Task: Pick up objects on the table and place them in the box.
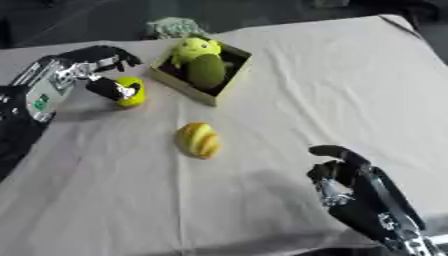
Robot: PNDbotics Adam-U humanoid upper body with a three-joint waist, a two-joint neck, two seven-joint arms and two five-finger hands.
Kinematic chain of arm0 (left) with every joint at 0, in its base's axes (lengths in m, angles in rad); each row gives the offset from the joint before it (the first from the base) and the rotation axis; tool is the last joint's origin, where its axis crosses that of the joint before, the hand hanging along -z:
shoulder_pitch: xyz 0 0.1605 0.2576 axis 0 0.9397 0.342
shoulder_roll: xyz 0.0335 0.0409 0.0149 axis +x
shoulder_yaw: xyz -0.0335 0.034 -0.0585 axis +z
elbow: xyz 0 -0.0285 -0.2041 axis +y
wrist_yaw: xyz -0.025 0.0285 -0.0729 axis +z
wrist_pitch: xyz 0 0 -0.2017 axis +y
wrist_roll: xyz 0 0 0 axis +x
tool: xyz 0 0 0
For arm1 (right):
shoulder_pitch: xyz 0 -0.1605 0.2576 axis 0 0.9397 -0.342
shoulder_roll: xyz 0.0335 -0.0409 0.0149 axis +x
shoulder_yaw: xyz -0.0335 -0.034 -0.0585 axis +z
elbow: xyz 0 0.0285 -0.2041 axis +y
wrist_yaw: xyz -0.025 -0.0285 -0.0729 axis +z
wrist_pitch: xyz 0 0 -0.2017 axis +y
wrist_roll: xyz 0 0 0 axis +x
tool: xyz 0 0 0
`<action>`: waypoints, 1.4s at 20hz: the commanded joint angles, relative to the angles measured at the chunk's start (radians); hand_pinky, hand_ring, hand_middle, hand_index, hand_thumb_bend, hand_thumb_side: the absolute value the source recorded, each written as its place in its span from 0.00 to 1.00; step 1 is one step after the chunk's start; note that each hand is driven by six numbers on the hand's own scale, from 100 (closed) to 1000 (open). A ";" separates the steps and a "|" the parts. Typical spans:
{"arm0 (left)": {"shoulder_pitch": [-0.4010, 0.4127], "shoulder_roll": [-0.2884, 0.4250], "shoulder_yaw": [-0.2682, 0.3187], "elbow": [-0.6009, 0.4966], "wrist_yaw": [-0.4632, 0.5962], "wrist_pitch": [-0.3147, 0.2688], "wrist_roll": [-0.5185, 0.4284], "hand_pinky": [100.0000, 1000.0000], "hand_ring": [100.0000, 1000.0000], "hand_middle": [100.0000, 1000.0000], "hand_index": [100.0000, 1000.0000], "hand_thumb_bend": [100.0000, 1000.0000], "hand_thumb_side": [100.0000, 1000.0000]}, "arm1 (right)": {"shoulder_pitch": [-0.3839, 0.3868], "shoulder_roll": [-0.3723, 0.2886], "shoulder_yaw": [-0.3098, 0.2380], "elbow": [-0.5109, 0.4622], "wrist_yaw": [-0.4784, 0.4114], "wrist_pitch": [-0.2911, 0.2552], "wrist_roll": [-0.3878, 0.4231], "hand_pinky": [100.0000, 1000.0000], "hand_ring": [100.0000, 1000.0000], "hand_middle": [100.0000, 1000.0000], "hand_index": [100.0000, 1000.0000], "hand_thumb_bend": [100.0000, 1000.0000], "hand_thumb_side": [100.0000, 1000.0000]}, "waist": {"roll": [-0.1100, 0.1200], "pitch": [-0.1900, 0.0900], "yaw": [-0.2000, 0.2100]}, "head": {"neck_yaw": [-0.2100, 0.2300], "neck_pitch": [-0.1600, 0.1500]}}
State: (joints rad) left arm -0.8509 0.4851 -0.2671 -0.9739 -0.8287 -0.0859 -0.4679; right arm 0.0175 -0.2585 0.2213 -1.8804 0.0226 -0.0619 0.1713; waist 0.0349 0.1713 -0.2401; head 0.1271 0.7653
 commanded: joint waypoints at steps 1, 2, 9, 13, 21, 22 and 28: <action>-0.016 0.010 0.004 0.001 -0.012 -0.012 -0.035 0.73 0.67 0.74 0.87 0.11 0.25 | -0.007 -0.005 -0.007 -0.015 0.003 0.000 -0.002 0.60 0.58 0.75 0.75 0.00 0.25 | -0.002 -0.016 -0.002 | 0.001 0.005; -0.016 0.009 0.003 0.003 -0.020 -0.016 -0.046 0.70 0.62 0.71 0.86 0.11 0.17 | -0.007 -0.005 -0.008 -0.015 0.004 0.000 -0.002 0.60 0.58 0.75 0.75 0.00 0.25 | -0.002 -0.016 -0.002 | 0.001 0.005; -0.019 0.022 0.014 -0.035 -0.062 -0.018 0.000 0.54 0.41 0.46 0.67 0.00 0.09 | -0.005 -0.004 -0.009 -0.015 0.006 0.001 -0.004 0.60 0.58 0.75 0.75 0.00 0.25 | -0.001 -0.017 -0.001 | -0.002 0.005; -0.033 0.052 0.016 -0.101 -0.040 -0.014 0.069 0.53 0.39 0.43 0.65 0.00 0.09 | -0.004 -0.006 -0.010 -0.015 0.007 0.001 -0.006 0.60 0.58 0.75 0.75 0.00 0.25 | 0.000 -0.019 0.002 | -0.005 0.005; -0.061 0.028 -0.002 -0.161 -0.006 0.031 0.202 0.56 0.40 0.43 0.66 0.00 0.08 | -0.005 -0.008 -0.003 -0.015 0.004 0.001 -0.002 0.60 0.58 0.75 0.75 0.00 0.24 | -0.003 -0.020 -0.007 | 0.004 0.005; -0.063 0.018 -0.006 -0.157 -0.010 0.034 0.220 0.56 0.41 0.44 0.67 0.00 0.08 | -0.006 -0.008 -0.002 -0.015 0.003 0.002 -0.001 0.60 0.57 0.75 0.75 0.00 0.24 | -0.003 -0.020 -0.010 | 0.006 0.005; -0.075 -0.048 -0.006 -0.119 -0.076 0.066 0.326 0.57 0.43 0.46 0.69 0.00 0.07 | -0.011 -0.007 0.004 -0.017 -0.003 0.003 0.004 0.60 0.57 0.75 0.75 0.00 0.24 | -0.006 -0.014 -0.025 | 0.018 0.005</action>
State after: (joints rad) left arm -0.8986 0.4335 -0.2800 -1.0899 -0.8893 -0.0274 -0.1645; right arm 0.0158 -0.2585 0.2234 -1.8804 0.0228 -0.0579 0.1729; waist 0.0332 0.1696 -0.2660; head 0.1406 0.7653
